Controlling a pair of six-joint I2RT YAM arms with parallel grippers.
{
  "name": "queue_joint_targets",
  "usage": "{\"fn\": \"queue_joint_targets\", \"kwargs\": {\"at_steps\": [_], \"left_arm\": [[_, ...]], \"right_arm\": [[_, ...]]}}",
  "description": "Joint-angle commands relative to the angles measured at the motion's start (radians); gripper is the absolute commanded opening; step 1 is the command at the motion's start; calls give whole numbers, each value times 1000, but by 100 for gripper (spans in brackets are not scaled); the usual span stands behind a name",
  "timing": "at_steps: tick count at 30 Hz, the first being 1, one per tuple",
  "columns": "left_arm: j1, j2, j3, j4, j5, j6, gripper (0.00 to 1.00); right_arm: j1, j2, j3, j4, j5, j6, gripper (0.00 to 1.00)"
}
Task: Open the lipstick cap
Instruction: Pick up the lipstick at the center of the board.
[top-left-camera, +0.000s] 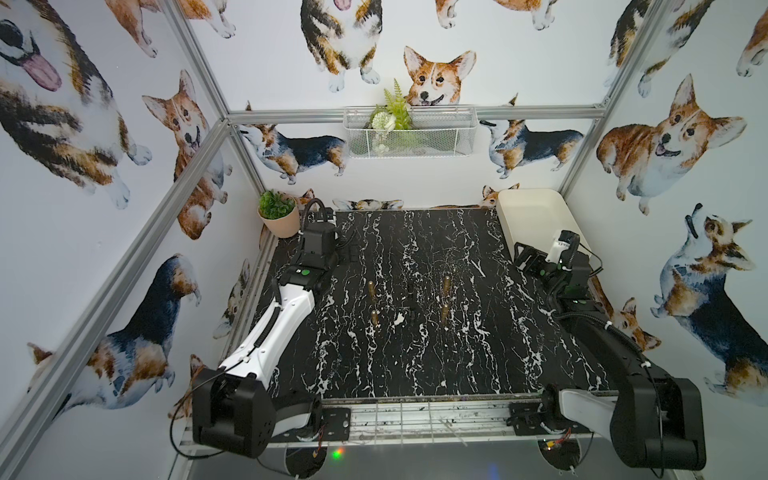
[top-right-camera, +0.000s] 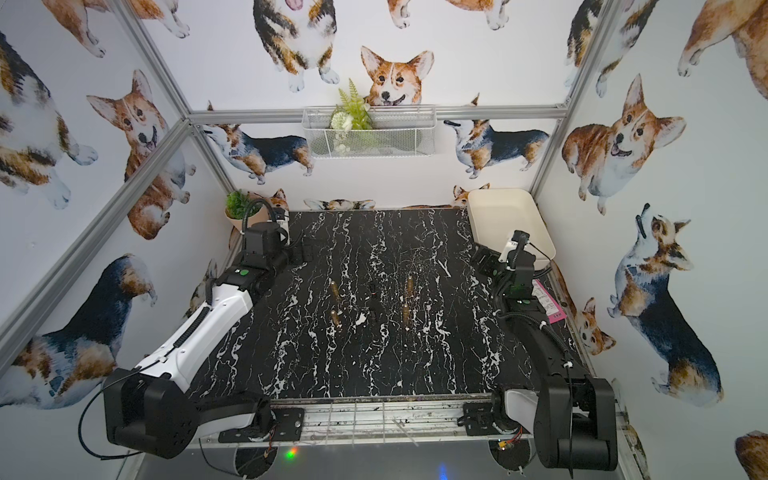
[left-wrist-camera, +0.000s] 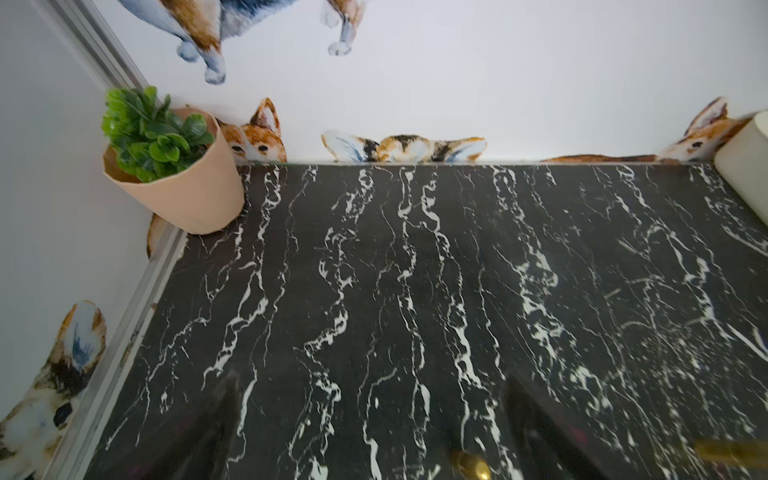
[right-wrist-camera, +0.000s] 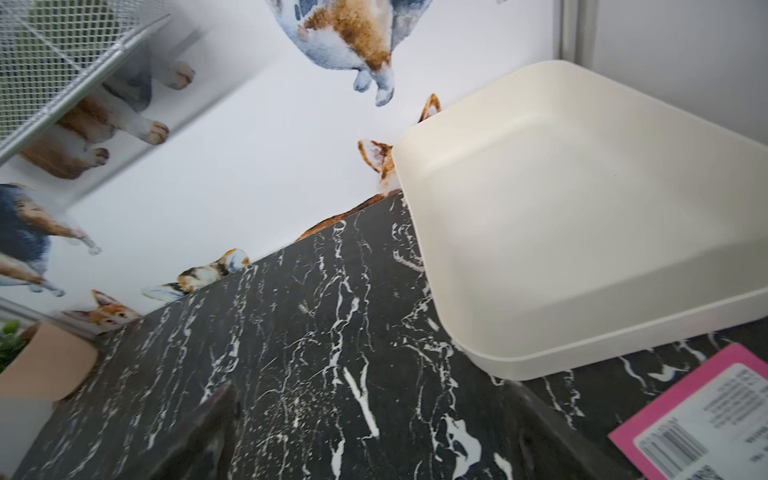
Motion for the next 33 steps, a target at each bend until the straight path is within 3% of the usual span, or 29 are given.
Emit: {"fn": "queue_joint_targets", "kwargs": {"at_steps": [1, 10, 15, 24, 33], "left_arm": [[-15, 55, 90, -327, 45, -94, 100], [-57, 229, 258, -495, 150, -161, 99], [-68, 327, 319, -537, 186, -153, 98], [-111, 503, 394, -585, 239, -136, 64], [-132, 589, 411, -631, 210, -133, 63]], "right_arm": [[11, -9, 42, -132, -110, 92, 100], [234, -2, 240, -449, -124, -25, 100], [352, 27, 294, -509, -117, -31, 100], [487, 94, 286, -492, -86, -28, 96], [488, 137, 267, -435, -90, -20, 95]]}}
